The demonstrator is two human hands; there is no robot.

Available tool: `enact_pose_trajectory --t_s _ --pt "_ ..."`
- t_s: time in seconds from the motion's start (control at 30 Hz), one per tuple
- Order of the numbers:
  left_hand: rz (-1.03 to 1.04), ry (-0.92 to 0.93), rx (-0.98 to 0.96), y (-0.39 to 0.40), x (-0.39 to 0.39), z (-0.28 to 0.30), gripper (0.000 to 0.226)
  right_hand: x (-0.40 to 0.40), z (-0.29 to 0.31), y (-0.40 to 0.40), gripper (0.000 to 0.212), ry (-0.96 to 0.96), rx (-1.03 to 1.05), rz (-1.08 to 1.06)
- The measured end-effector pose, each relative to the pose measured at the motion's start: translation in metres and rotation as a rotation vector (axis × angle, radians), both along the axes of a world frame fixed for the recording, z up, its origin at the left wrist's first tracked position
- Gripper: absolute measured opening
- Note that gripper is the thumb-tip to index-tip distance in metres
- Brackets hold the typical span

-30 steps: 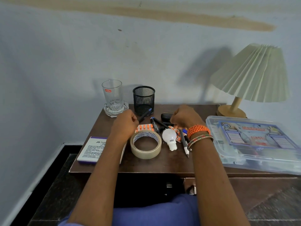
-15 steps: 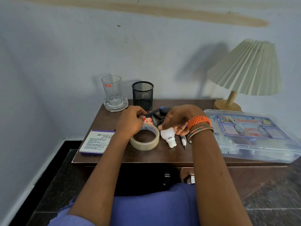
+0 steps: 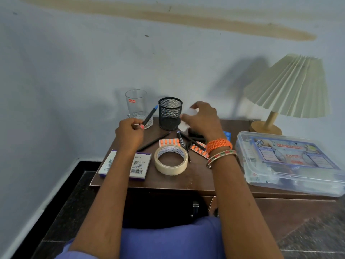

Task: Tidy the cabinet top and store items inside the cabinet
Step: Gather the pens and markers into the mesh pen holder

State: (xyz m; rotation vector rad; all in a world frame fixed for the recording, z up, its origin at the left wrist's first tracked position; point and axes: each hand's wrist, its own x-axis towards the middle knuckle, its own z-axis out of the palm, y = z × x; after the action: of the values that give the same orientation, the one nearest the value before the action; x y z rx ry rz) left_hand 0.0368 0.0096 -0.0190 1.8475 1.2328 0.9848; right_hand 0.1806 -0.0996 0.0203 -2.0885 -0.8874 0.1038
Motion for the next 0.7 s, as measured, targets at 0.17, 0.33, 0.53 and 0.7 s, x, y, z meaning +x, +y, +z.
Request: enact_pose_trajectory --t_s 0.17,0.33,0.53,0.7 --pt "0.080 -0.030 -0.044 0.014 -0.022 0.000 0.020 -0.036 -0.032 0.039 0.036 0.157 0.025 0.202" --pt "0.046 0.027 -0.063 0.023 -0.036 -0.006 0.018 -0.047 -0.048 0.060 0.037 0.122 0.006 0.273" --pt "0.053 0.049 -0.062 0.030 -0.050 -0.012 0.017 -0.062 -0.053 0.081 0.037 -0.020 -0.068 0.254" --pt "0.063 0.081 -0.069 0.036 -0.054 -0.015 0.018 -0.065 -0.062 0.094 0.041 -0.070 -0.254 0.253"
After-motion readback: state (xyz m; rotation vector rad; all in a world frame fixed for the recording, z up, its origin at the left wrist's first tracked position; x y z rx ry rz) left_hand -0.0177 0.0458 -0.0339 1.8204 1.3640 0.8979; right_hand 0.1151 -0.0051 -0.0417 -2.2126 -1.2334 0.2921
